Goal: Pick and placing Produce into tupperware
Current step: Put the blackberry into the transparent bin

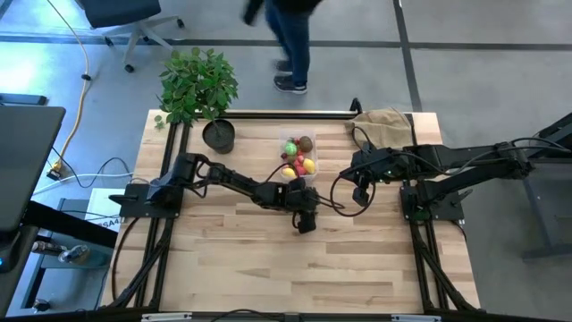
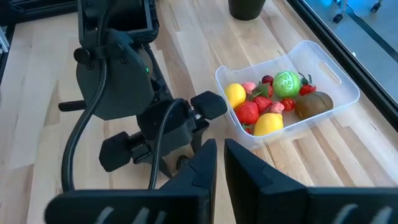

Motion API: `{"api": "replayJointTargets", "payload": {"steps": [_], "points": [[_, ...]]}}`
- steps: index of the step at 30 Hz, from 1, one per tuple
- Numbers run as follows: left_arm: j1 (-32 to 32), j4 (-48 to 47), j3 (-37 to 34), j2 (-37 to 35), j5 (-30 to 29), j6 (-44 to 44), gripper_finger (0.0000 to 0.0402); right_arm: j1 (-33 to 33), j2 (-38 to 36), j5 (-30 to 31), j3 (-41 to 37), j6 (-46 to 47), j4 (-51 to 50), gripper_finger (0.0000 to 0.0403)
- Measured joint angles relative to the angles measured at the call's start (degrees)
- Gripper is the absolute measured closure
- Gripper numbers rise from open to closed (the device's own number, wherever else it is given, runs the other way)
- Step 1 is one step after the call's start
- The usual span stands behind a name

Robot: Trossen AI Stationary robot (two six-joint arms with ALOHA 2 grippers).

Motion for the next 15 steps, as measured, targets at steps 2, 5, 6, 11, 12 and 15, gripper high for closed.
{"api": "replayJointTargets", "payload": {"steps": [2, 5, 6, 11, 12, 15], "points": [[0.0, 0.0, 0.0, 0.0, 0.1, 0.1, 0.0167, 0.0, 0.0, 0.0, 0.0, 0.0, 0.0, 0.0379], [0.0, 0.0, 0.0, 0.0, 0.1, 0.7, 0.0167, 0.0, 0.0, 0.0, 0.0, 0.0, 0.0, 0.0379], [0.0, 0.0, 0.0, 0.0, 0.0, 0.8, 0.0167, 0.0, 0.0, 0.0, 0.0, 0.0, 0.0, 0.0379], [0.0, -0.1, 0.0, 0.0, -0.2, 0.6, 0.0167, 0.0, 0.0, 0.0, 0.0, 0.0, 0.0, 0.0379], [0.0, -0.2, 0.0, 0.0, -0.2, 0.4, 0.0167, 0.0, 0.0, 0.0, 0.0, 0.0, 0.0, 0.0379], [0.0, -0.3, 0.0, 0.0, -0.3, 0.3, 0.0171, 0.0, 0.0, 0.0, 0.0, 0.0, 0.0, 0.0379]]}}
